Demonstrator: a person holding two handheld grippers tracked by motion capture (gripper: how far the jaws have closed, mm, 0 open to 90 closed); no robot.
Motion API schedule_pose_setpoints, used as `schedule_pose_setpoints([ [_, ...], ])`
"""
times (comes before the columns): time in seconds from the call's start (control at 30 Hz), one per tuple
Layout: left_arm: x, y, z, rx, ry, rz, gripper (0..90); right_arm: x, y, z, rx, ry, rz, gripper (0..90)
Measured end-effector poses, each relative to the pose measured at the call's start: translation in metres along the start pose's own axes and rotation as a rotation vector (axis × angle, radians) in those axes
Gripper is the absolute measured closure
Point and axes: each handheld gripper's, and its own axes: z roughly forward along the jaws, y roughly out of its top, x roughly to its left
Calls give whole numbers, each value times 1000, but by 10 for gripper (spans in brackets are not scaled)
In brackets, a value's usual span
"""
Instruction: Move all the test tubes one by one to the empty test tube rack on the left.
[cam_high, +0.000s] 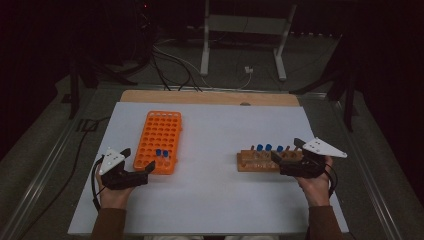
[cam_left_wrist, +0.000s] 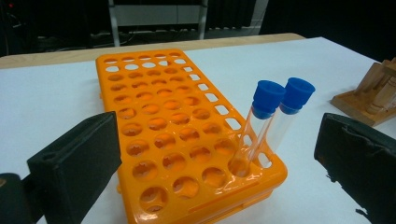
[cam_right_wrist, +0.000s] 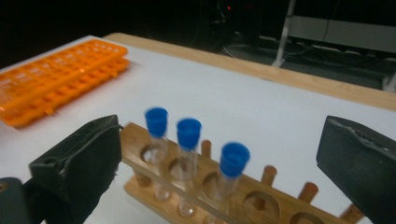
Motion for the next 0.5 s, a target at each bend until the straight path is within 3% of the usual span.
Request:
schedule_pose_setpoints([
  [0.17,1,0,-2,-15,11,-9,18,-3,-8,6,38,-11,-14,68],
  [0.33,2,0,-3,-22,17,-14,18,-6,-16,12,61,-25,-9,172],
  [0.5,1,-1,-2,-19,18,-14,18,-7,-22,15,76,-22,-31,440],
])
